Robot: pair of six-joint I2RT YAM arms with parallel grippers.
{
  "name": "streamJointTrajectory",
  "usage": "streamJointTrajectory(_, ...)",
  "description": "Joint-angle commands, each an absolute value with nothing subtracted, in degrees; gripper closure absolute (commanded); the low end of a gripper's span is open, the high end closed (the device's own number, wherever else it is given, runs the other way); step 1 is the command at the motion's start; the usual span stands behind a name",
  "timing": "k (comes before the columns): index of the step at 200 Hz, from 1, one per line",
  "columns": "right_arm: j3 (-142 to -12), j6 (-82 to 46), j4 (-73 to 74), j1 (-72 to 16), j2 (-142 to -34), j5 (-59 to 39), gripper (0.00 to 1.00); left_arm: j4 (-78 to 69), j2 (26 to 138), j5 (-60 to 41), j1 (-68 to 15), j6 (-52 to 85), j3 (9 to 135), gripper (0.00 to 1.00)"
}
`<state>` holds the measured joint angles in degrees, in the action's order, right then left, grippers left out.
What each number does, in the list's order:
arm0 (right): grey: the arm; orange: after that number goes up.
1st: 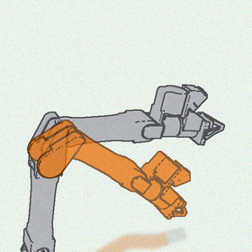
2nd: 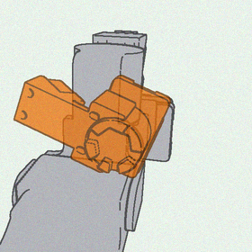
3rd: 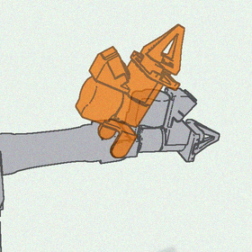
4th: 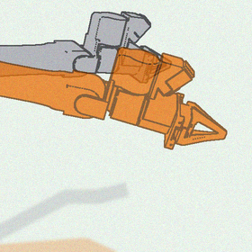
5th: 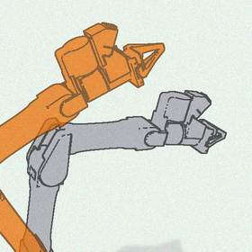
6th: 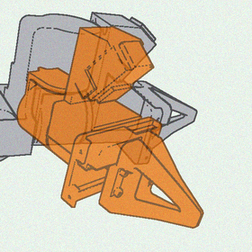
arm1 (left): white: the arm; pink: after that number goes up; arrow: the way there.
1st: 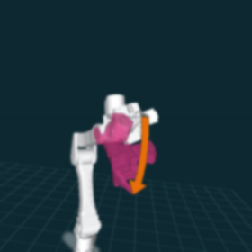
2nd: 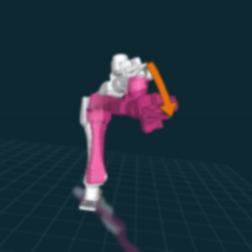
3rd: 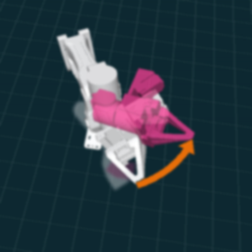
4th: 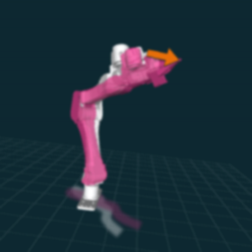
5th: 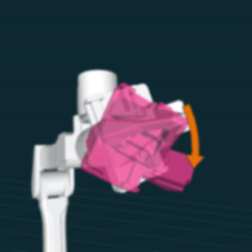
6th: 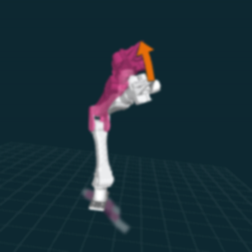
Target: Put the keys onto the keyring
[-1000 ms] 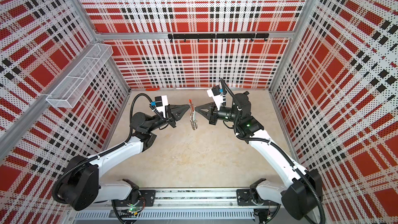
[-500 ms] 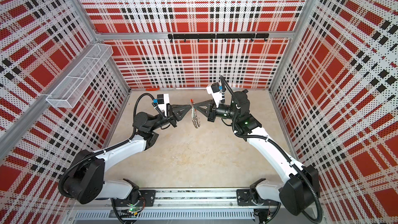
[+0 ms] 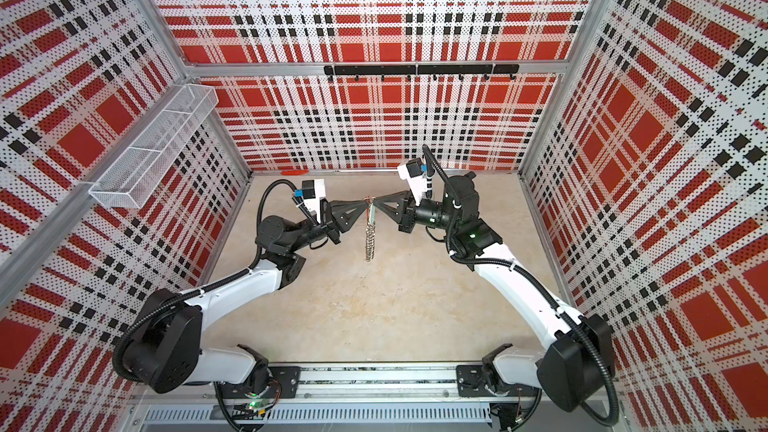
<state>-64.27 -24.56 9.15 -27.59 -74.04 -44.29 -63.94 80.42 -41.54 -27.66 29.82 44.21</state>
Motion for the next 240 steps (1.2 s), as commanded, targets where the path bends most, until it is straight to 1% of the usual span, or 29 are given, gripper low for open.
streamJointTrajectory(1, -66.0, -24.5, 8.5, -27.5, -74.4, -40.7, 1.00, -68.1, 79.0, -42.1, -27.7, 30.1, 46.1, 1.00)
streamJointTrajectory(37, -65.6, -26.1, 8.3, -27.3, -75.2, -38.8, 1.00, -70.0, 78.5, -41.3, -28.0, 29.6, 45.8, 1.00)
streamJointTrajectory(84, -64.2, -30.2, 10.5, -27.4, -76.7, -40.6, 1.00, -70.4, 78.3, -40.9, -29.3, 26.2, 45.8, 1.00)
streamJointTrajectory(96, -63.8, -31.3, 11.5, -27.4, -77.4, -41.7, 1.00, -70.5, 78.2, -41.0, -29.9, 24.4, 45.6, 1.00)
streamJointTrajectory(126, -62.4, -39.5, 15.9, -27.3, -79.4, -46.4, 1.00, -72.8, 77.0, -40.2, -31.3, 17.2, 43.5, 1.00)
streamJointTrajectory(174, -61.1, -45.9, 18.3, -26.9, -80.6, -48.8, 1.00, -75.9, 76.9, -40.4, -30.8, 17.3, 43.5, 1.00)
streamJointTrajectory(240, -60.3, -55.7, 25.3, -26.7, -83.4, -56.1, 1.00, -81.7, 79.0, -39.6, -30.7, 19.5, 43.5, 1.00)
